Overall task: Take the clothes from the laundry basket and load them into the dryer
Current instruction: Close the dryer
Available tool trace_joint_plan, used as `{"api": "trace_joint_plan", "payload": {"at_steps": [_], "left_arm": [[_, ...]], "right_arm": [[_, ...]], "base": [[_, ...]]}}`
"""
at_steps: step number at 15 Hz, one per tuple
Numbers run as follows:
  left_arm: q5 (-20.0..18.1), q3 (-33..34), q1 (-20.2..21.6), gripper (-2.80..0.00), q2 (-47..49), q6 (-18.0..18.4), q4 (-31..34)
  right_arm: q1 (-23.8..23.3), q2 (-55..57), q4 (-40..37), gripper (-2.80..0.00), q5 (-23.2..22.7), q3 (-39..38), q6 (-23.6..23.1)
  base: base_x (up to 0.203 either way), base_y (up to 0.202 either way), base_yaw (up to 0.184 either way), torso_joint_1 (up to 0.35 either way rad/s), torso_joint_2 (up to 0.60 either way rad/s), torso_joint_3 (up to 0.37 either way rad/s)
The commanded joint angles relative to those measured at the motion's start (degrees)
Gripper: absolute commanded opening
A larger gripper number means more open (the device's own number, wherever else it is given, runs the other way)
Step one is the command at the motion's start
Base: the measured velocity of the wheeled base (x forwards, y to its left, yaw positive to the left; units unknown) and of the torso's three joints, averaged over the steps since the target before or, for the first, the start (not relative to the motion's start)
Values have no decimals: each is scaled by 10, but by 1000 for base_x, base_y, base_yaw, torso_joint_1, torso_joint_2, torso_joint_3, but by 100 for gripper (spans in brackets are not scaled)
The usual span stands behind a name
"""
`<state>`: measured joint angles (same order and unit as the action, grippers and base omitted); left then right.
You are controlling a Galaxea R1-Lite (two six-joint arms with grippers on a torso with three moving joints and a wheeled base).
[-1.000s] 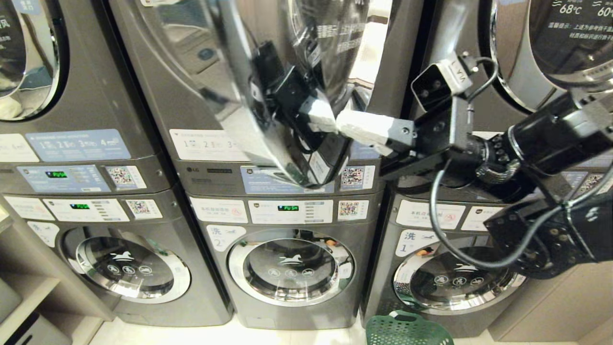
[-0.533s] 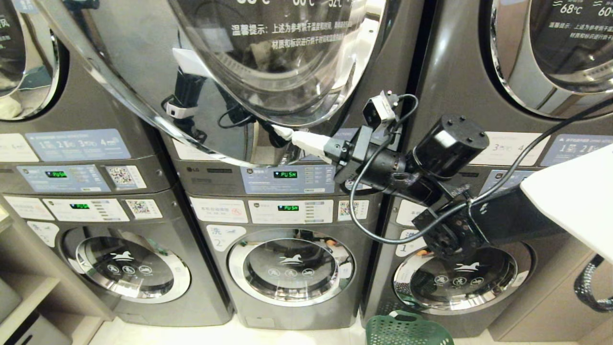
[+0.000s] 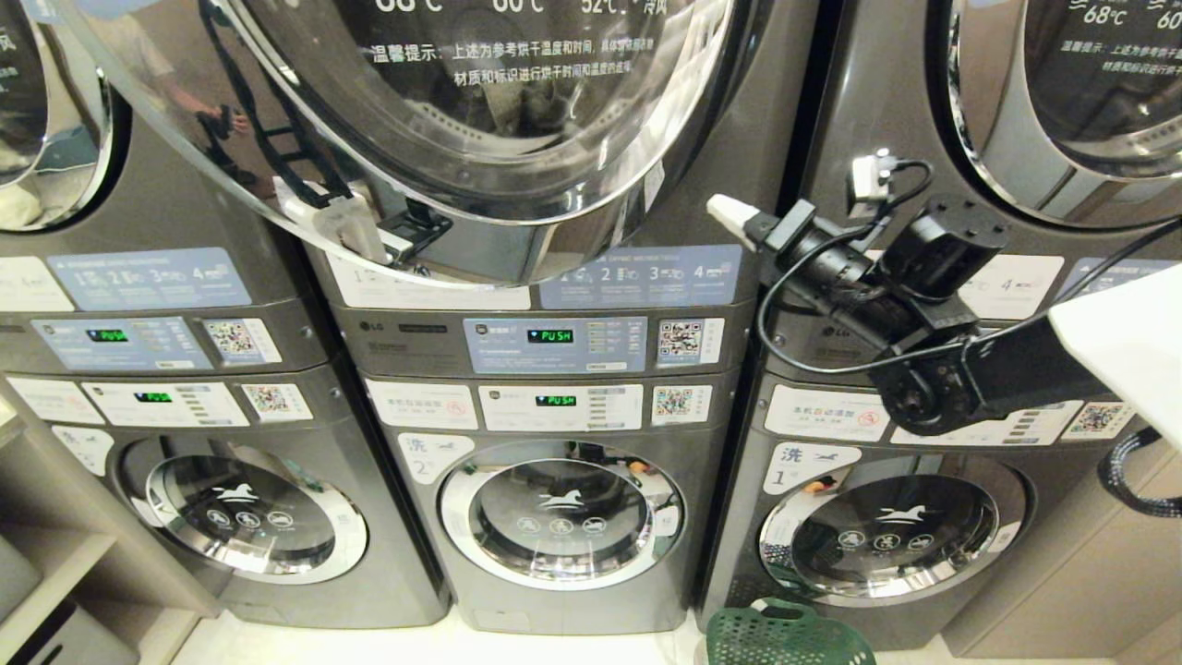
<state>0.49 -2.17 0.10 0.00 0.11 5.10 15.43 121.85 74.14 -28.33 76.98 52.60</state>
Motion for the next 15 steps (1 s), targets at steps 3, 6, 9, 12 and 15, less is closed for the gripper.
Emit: {"api": "trace_joint_plan", "payload": {"at_steps": [3, 6, 9, 12, 15], "left_arm": [[0, 0, 0, -280, 1, 1, 0], [0, 0, 0, -280, 1, 1, 0], [0, 0, 0, -280, 1, 1, 0], [0, 0, 0, -280, 1, 1, 0], [0, 0, 0, -280, 1, 1, 0]], "right_arm": [[-147, -86, -4, -280, -3, -106, -107], [-212, -166, -4, -280, -4, -259, -224], [-229, -272, -4, -280, -8, -414, -290], [-233, -367, -4, -280, -15, -575, -369], [-236, -454, -8, -280, -12, -732, -434]], "base": [[0, 0, 0, 0, 0, 0], [0, 0, 0, 0, 0, 0], [0, 0, 0, 0, 0, 0], [0, 0, 0, 0, 0, 0], [0, 0, 0, 0, 0, 0]]}}
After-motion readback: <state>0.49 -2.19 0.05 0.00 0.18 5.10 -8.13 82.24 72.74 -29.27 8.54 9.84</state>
